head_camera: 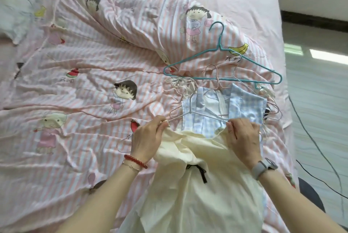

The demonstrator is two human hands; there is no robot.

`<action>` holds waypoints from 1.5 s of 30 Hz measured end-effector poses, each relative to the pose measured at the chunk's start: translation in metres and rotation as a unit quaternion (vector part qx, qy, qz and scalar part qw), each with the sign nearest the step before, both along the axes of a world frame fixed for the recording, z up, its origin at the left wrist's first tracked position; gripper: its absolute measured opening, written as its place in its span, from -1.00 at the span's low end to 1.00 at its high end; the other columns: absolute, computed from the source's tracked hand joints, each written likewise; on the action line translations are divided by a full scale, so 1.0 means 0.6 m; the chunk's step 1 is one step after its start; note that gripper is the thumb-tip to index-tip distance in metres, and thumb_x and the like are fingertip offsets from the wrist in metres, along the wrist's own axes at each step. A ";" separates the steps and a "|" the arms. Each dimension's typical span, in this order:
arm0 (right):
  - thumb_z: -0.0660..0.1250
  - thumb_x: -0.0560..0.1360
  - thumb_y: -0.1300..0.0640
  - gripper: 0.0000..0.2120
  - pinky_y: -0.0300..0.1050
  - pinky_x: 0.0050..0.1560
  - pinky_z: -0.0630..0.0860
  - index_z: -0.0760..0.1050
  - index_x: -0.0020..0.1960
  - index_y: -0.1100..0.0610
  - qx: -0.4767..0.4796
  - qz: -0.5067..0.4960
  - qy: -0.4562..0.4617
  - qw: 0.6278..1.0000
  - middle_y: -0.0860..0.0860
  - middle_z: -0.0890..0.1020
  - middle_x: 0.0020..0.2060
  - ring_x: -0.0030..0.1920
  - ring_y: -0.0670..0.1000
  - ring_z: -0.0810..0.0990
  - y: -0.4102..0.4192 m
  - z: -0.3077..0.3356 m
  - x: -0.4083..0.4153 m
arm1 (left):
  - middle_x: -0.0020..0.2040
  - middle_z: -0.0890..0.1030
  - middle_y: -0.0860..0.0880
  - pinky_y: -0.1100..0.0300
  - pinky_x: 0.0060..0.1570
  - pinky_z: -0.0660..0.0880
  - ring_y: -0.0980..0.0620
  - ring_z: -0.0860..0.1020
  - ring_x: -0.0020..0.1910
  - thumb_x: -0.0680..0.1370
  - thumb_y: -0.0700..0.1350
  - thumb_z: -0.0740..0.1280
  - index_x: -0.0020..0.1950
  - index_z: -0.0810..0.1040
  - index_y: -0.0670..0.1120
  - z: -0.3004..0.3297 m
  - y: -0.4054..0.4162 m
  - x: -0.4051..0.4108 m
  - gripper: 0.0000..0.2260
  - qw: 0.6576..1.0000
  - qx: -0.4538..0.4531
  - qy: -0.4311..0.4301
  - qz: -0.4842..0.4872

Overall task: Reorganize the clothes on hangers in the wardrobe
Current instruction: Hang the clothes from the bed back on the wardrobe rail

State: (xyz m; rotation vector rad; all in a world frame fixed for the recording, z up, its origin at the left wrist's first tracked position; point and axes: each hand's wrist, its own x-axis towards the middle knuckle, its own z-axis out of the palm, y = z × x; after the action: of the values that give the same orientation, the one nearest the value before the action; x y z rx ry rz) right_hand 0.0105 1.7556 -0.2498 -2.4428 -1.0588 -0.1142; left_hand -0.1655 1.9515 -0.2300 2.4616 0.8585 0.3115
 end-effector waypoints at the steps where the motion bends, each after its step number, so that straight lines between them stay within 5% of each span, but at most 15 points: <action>1: 0.09 0.52 0.09 -0.70 -0.05 -0.10 0.21 0.51 -0.22 0.19 -0.012 0.036 -0.005 0.999 0.05 0.59 -0.35 -0.32 0.12 0.57 0.012 0.017 -0.020 | -0.33 0.61 -0.07 0.20 -0.41 0.23 -0.16 0.56 -0.35 0.55 -0.09 0.28 0.00 0.57 -0.11 0.018 0.005 -0.036 -0.87 1.000 0.009 -0.004 0.026; 4: 0.07 0.53 0.06 -0.69 -0.01 0.00 0.27 0.56 -0.13 0.14 -0.050 0.134 0.002 0.990 0.01 0.64 -0.28 -0.20 0.10 0.61 0.053 0.067 -0.082 | -0.35 0.61 -0.11 0.18 -0.38 0.26 -0.18 0.55 -0.38 0.53 -0.15 0.31 -0.05 0.58 -0.13 0.068 0.021 -0.159 -0.91 0.994 0.024 -0.010 0.105; 9: 0.28 0.51 0.19 -0.80 0.08 -0.12 0.52 0.53 0.12 0.19 -0.038 0.306 0.027 0.951 0.12 0.62 -0.08 -0.08 0.19 0.58 0.148 0.154 -0.229 | -0.24 0.64 -0.12 0.07 -0.29 0.40 -0.16 0.57 -0.26 0.57 -0.08 0.26 -0.01 0.58 -0.11 0.163 0.031 -0.401 -0.84 0.962 0.034 -0.048 0.266; 13: 0.30 0.49 0.20 -0.86 0.04 -0.13 0.50 0.57 -0.01 0.23 0.008 0.415 -0.005 0.910 0.13 0.63 -0.17 -0.14 0.19 0.59 0.214 0.236 -0.405 | -0.23 0.64 -0.09 0.07 -0.18 0.35 -0.01 0.45 -0.32 0.53 -0.08 0.20 -0.05 0.60 -0.14 0.237 -0.025 -0.599 -0.78 0.921 0.106 -0.088 0.365; 17: 0.28 0.50 0.19 -0.87 -0.14 -0.23 0.43 0.56 -0.07 0.24 0.028 0.560 -0.012 0.828 0.12 0.62 -0.23 -0.24 0.16 0.60 0.239 0.302 -0.596 | -0.14 0.67 -0.13 0.01 -0.14 0.37 -0.15 0.59 -0.24 0.51 -0.12 0.19 -0.01 0.62 -0.19 0.292 -0.119 -0.797 -0.75 0.863 0.161 -0.071 0.473; 21: 0.13 0.56 -0.04 -0.71 -0.05 -0.12 0.47 0.43 0.19 0.06 -0.025 0.687 -0.025 0.726 0.06 0.64 -0.01 -0.02 0.15 0.60 0.239 0.344 -0.803 | -0.21 0.67 -0.11 0.05 -0.14 0.33 -0.13 0.60 -0.28 0.49 -0.19 0.22 -0.12 0.62 -0.22 0.333 -0.249 -0.963 -0.81 0.784 0.199 -0.074 0.583; 24: 0.10 0.57 -0.06 -0.73 -0.04 -0.21 0.45 0.43 0.10 0.07 -0.035 0.766 -0.031 0.641 0.07 0.63 -0.09 -0.09 0.16 0.59 0.212 0.380 -0.958 | -0.23 0.65 -0.13 -0.01 -0.09 0.34 -0.15 0.58 -0.27 0.49 -0.27 0.25 -0.16 0.59 -0.24 0.338 -0.362 -1.073 -0.86 0.710 0.218 -0.061 0.666; 27: 0.20 0.52 0.05 -0.85 -0.13 -0.31 0.33 0.45 -0.08 0.13 -0.007 0.857 -0.042 0.513 0.04 0.57 -0.17 -0.19 0.18 0.55 0.146 0.401 -1.098 | -0.31 0.61 -0.11 -0.02 -0.11 0.38 -0.12 0.56 -0.30 0.51 -0.21 0.19 -0.20 0.56 -0.23 0.334 -0.490 -1.162 -0.80 0.632 0.249 -0.023 0.733; 30: 0.18 0.52 0.08 -0.88 -0.14 -0.29 0.29 0.43 -0.06 0.10 -0.043 0.925 -0.043 0.375 0.02 0.57 -0.20 -0.23 0.13 0.52 0.052 0.402 -1.209 | -0.28 0.61 -0.14 -0.01 -0.05 0.34 -0.15 0.56 -0.24 0.52 -0.11 0.09 -0.18 0.57 -0.21 0.316 -0.629 -1.211 -0.70 0.551 0.243 0.040 0.798; 34: 0.16 0.52 0.12 -0.93 -0.14 -0.30 0.25 0.36 -0.11 0.11 -0.104 0.973 -0.018 0.206 0.12 0.58 -0.29 -0.31 0.16 0.47 -0.069 0.397 -1.309 | -0.16 0.64 -0.18 -0.05 0.12 0.27 -0.17 0.60 -0.11 0.54 -0.10 0.09 -0.10 0.59 -0.22 0.291 -0.798 -1.213 -0.68 0.409 0.198 0.073 0.888; 39: 0.13 0.58 0.04 -0.82 -0.10 -0.19 0.41 0.46 0.05 0.08 -0.212 0.977 0.016 0.025 0.06 0.57 -0.24 -0.24 0.07 0.51 -0.178 0.421 -1.387 | -0.09 0.59 -0.20 0.00 -0.03 0.44 -0.20 0.55 -0.09 0.60 -0.21 0.15 -0.01 0.53 -0.26 0.282 -0.951 -1.154 -0.81 0.291 0.141 0.004 0.946; 45: 0.17 0.57 0.11 -0.75 -0.36 -0.36 0.29 0.32 -0.26 -0.11 -0.239 0.966 0.002 -0.097 -0.16 0.35 -0.46 -0.43 -0.24 0.39 -0.283 0.428 -1.411 | -0.04 0.60 -0.22 -0.11 0.05 0.43 -0.22 0.54 -0.05 0.60 -0.19 0.18 0.03 0.55 -0.25 0.278 -1.047 -1.043 -0.80 0.131 0.111 0.007 0.985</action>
State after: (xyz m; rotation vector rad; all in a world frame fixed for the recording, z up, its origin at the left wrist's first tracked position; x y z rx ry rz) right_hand -0.8363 1.5856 0.0069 -1.1289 2.3351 -0.9154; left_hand -0.7914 1.3231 -0.0632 -0.5824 3.2952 1.0527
